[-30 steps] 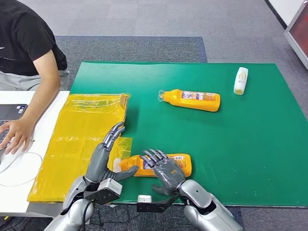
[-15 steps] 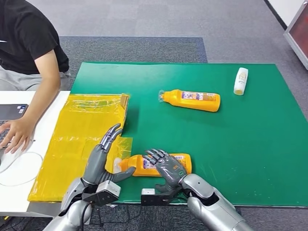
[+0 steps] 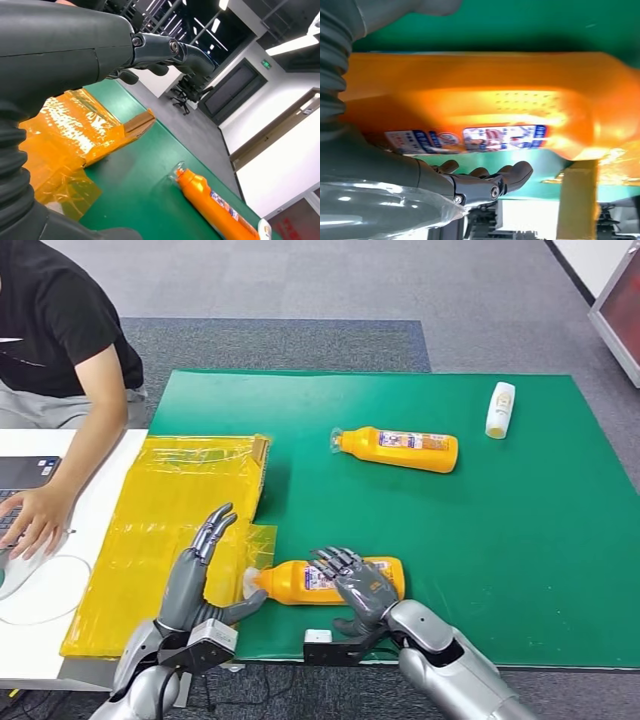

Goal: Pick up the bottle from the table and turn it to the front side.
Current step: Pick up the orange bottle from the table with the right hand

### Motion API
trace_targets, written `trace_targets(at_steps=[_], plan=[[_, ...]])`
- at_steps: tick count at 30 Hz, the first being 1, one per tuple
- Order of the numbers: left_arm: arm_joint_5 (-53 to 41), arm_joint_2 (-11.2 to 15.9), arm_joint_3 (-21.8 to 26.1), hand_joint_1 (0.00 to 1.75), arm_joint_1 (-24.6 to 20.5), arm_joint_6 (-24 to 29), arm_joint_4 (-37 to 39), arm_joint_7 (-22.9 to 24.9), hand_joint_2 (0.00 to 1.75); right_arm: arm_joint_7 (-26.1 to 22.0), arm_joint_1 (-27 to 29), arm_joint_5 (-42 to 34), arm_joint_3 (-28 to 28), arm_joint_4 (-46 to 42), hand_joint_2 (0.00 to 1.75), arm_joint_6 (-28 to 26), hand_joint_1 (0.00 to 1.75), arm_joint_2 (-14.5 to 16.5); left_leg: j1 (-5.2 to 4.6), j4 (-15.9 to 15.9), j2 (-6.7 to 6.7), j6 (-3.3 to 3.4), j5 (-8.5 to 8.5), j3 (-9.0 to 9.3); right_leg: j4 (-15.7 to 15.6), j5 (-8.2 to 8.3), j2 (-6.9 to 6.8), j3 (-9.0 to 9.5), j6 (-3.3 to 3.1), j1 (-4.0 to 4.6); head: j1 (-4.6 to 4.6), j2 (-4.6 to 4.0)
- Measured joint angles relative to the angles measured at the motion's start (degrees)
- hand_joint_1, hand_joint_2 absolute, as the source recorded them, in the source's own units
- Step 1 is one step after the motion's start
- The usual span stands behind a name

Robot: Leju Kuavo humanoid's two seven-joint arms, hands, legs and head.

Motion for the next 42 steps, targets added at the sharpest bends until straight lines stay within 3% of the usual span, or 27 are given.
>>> trace_targets(at_steps=[6,19,32,42], plan=[[-0.64,-0.15,0.56,0.00,1.73,-0.08,-0.89,0.77,1.75,4.16,1.05,1.82,-2.16,-0.59,1.75,-1.91,0.00,-0.38,-0.01,0.00,0.00,0.04,-0.02,0.13,-0.06,0.02,0.00,0.16,0.04,-0.01,-0.01,0.00],[-1.56,-1.08,1.15,0.00,3.48,-1.01,-2.09,1.61,1.75,4.18,5.07,2.93,-6.90,-4.13,1.75,-2.81,0.00,-0.14,-0.01,0.00,-0.01,0.07,-0.05,0.12,-0.06,0.02,0.00,0.17,0.06,-0.01,0.00,0.00],[-2.62,-1.51,1.34,0.00,4.35,-0.73,-2.69,2.56,1.75,11.00,4.92,3.71,-10.20,-4.85,1.75,2.71,0.00,2.14,-0.01,0.00,0.00,0.06,-0.04,0.16,-0.07,0.03,0.00,0.19,0.05,-0.01,0.00,0.00],[-2.54,-2.09,1.33,0.00,4.26,-0.24,-2.69,2.72,1.75,15.66,1.00,4.33,-10.42,-1.47,1.75,9.27,0.00,4.38,0.00,0.00,0.02,0.01,-0.05,0.38,-0.09,0.08,0.04,0.29,-0.03,0.00,-0.01,0.00]])
